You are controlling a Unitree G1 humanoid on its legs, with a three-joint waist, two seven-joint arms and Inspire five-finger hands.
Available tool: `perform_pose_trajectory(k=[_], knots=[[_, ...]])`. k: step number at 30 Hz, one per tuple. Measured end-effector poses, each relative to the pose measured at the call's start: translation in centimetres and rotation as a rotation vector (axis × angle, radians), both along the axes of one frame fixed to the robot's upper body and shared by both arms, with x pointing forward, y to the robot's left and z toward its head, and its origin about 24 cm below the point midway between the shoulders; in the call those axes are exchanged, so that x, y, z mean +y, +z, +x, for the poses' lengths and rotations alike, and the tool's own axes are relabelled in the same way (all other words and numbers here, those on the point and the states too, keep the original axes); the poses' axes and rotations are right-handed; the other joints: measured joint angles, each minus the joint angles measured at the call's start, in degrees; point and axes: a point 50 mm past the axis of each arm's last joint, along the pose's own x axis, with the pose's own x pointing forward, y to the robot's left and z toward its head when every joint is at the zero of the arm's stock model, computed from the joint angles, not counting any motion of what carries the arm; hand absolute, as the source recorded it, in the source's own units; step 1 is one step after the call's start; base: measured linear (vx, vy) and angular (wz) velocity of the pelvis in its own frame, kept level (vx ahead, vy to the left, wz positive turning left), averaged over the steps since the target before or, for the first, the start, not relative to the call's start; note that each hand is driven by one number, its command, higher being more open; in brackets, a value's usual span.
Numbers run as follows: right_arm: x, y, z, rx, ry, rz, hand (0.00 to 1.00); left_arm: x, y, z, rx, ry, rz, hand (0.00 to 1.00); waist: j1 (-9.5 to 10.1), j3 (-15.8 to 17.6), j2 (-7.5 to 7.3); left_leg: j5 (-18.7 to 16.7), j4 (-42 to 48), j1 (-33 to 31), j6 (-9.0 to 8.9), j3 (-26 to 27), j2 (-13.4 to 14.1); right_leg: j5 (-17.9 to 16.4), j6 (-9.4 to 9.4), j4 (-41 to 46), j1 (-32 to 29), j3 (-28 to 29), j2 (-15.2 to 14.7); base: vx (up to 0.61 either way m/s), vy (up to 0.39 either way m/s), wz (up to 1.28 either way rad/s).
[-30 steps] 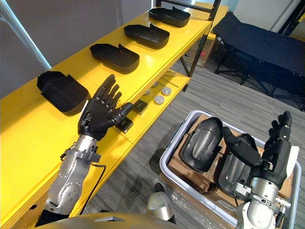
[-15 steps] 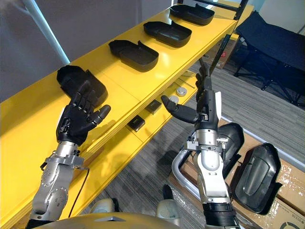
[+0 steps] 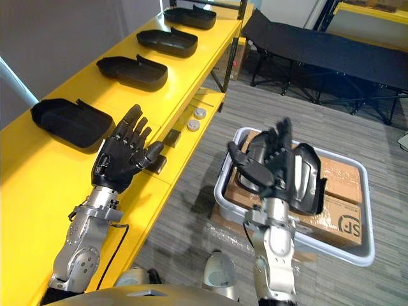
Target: Walk over and take three plastic housings, then place them on the shelf
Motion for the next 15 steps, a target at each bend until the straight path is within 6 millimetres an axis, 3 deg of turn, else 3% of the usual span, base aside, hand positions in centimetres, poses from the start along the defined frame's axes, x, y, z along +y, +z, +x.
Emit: perform_pose_trajectory(k=[1,4,6,7,8,9,11,12,13,14,15], knots=[[0.7,-0.3,0.5,0.014,0.017,-0.012,1.0,0.1,-0.1,-0.1,0.002,-0.011,-0.011,1.0,1.0,-0.1,-0.18,1.0,-0.3,-0.2,-0.73,0.8,0.8,-0.6,-0.97,2.2,1.9,-1.6,-2.4,-0.11,-0.197,-0.33],[2.8,-1.7,1.1,0.078,0.086,-0.03,1.0,1.3,-1.0,-0.9,0.044,0.032,-0.035,1.0,3.23,-0.9,-0.72,3.9,-1.0,-0.3,-4.01,4.3,3.6,-0.5,-1.26,0.6,5.5,-5.6,-9.2,-0.09,-0.273,-0.62],[3.6,-2.4,1.0,0.117,0.117,-0.017,1.0,1.9,-1.7,-1.6,0.084,0.061,-0.031,1.0,3.56,-1.6,-1.61,4.8,1.4,-2.0,-5.61,6.4,6.8,3.4,1.04,-6.4,7.0,-8.2,-10.3,-0.07,-0.393,-0.87],[3.5,-2.8,1.0,0.145,0.133,-0.03,1.0,2.0,-2.3,-1.9,0.112,0.069,-0.032,1.0,3.5,-2.1,-1.46,5.6,2.3,-3.3,-7.18,6.9,9.9,1.2,8.04,-11.8,8.1,-8.9,-6.6,-0.05,-0.477,-0.98],[3.1,-3.0,0.9,0.171,0.144,-0.055,1.0,1.7,-2.8,-2.2,0.144,0.073,-0.058,1.0,3.23,-2.7,-0.7,6.9,1.9,-3.1,-8.84,7.9,13.2,-0.6,9.61,-15.9,9.0,-10.1,-2.7,-0.02,-0.576,-1.04],[2.4,-3.4,0.7,0.201,0.141,-0.075,1.0,1.0,-3.5,-2.3,0.178,0.059,-0.103,1.0,2.31,-3.1,0.08,8.5,1.6,-2.9,-7.92,7.7,15.9,-1.8,8.46,-17.1,9.3,-10.1,0.3,0.01,-0.446,-0.76],[0.6,-3.9,0.0,0.246,0.104,-0.11,1.0,-0.5,-4.0,-2.7,0.214,0.007,-0.127,1.0,0.3,-3.2,0.08,12.9,1.3,-2.0,-5.56,6.6,17.9,-3.0,6.3,-16.2,10.1,-10.1,2.6,0.03,-0.416,-0.23],[-0.4,-4.1,-0.4,0.263,0.077,-0.134,1.0,-1.2,-4.1,-2.8,0.221,-0.023,-0.143,1.0,-0.45,-3.3,-0.21,16.3,2.7,-2.1,-4.2,5.4,18.6,-3.4,5.52,-16.4,11.0,-10.1,3.2,0.03,-0.311,-0.12],[-0.7,-4.1,-0.5,0.266,0.07,-0.139,1.0,-1.4,-4.1,-2.8,0.222,-0.029,-0.15,1.0,-0.48,-3.3,-0.25,17.1,3.5,-2.4,-3.86,5.2,18.9,-3.5,5.43,-16.5,11.2,-10.1,3.3,0.01,-0.265,-0.19],[-1.4,-4.2,-0.8,0.276,0.048,-0.151,1.0,-1.7,-4.0,-2.8,0.222,-0.043,-0.187,1.0,-0.87,-3.2,-0.5,20.3,7.6,-4.5,-1.98,4.6,19.8,-3.7,5.06,-17.7,12.2,-10.1,3.4,0.01,-0.152,-0.11],[-2.0,-4.3,-1.1,0.282,0.022,-0.154,1.0,-2.0,-4.0,-2.7,0.22,-0.055,-0.193,1.0,-1.06,-2.8,-1.03,18.7,10.1,-6.0,-3.9,4.4,19.7,-3.8,4.89,-18.5,13.0,-10.3,2.6,0.01,-0.143,-0.11]])
